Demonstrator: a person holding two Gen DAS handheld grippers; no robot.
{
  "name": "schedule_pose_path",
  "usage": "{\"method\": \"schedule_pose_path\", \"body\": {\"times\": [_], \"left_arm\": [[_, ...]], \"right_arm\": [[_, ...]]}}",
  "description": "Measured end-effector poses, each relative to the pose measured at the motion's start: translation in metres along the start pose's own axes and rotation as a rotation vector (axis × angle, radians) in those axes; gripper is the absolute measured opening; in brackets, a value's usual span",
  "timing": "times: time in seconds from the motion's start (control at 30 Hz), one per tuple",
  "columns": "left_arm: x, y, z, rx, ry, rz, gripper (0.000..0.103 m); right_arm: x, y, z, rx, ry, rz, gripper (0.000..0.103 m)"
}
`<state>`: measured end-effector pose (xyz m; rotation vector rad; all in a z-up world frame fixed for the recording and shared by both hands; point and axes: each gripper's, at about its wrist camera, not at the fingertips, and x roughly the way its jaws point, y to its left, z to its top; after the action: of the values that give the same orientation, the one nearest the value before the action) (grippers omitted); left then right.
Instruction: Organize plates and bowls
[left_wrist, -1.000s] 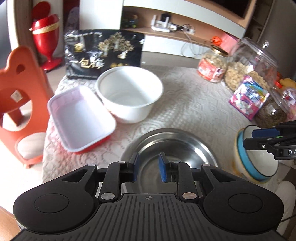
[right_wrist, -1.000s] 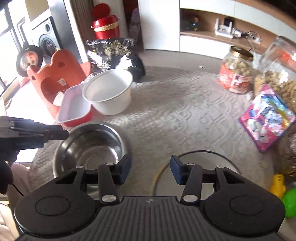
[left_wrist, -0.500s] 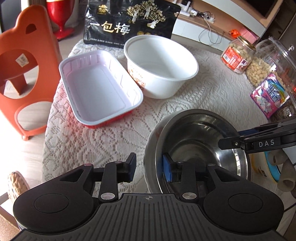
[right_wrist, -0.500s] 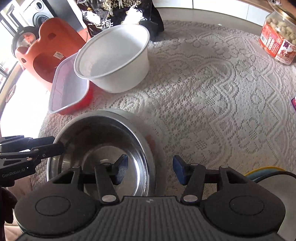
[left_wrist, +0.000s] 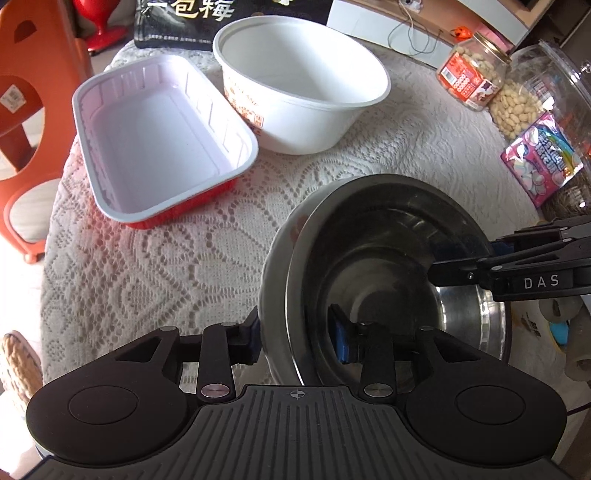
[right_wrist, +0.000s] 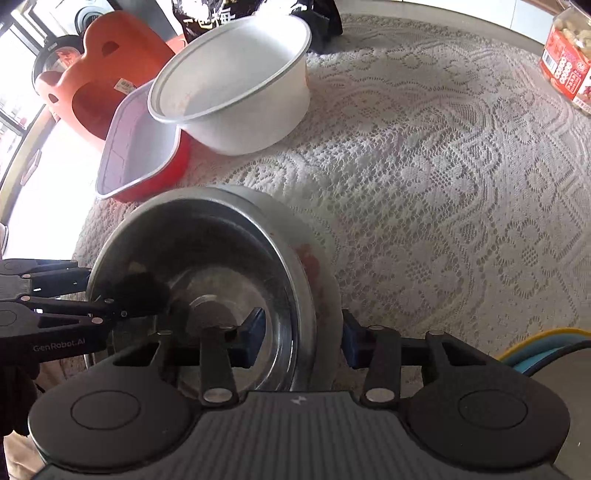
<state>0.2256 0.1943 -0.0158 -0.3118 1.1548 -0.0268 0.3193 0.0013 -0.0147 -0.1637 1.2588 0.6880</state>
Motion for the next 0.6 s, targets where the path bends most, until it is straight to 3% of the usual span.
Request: {"method": "schedule_pose_path", "body": {"times": [0.17, 0.27, 0.4, 0.47, 0.6], "left_arm": [[0.011, -0.007, 0.014, 0.013, -0.006, 0.021, 0.041], [0.002, -0.002, 0.017, -0.001, -0.010, -0.004, 0.041], [-0.052, 0.007, 0.040, 0.009, -0.180, -0.052, 0.038], [-0.071, 0.012, 0.061, -0.020, -0.270, -0.039, 0.038], [-0.066, 0.028, 0.121, -0.128, -0.364, 0.112, 0.038]], "right_arm": [[-0.008, 0.001, 0.008, -0.030, -0.030, -0.032, 0.043], [-0.014, 0.000, 0.010, -0.036, -0.041, -0.024, 0.043], [-0.042, -0.002, 0.026, -0.029, -0.154, -0.064, 0.045], [-0.050, -0.002, 0.041, -0.010, -0.208, -0.111, 0.050], [-0.047, 0.000, 0.076, 0.113, -0.282, -0.172, 0.061]]}}
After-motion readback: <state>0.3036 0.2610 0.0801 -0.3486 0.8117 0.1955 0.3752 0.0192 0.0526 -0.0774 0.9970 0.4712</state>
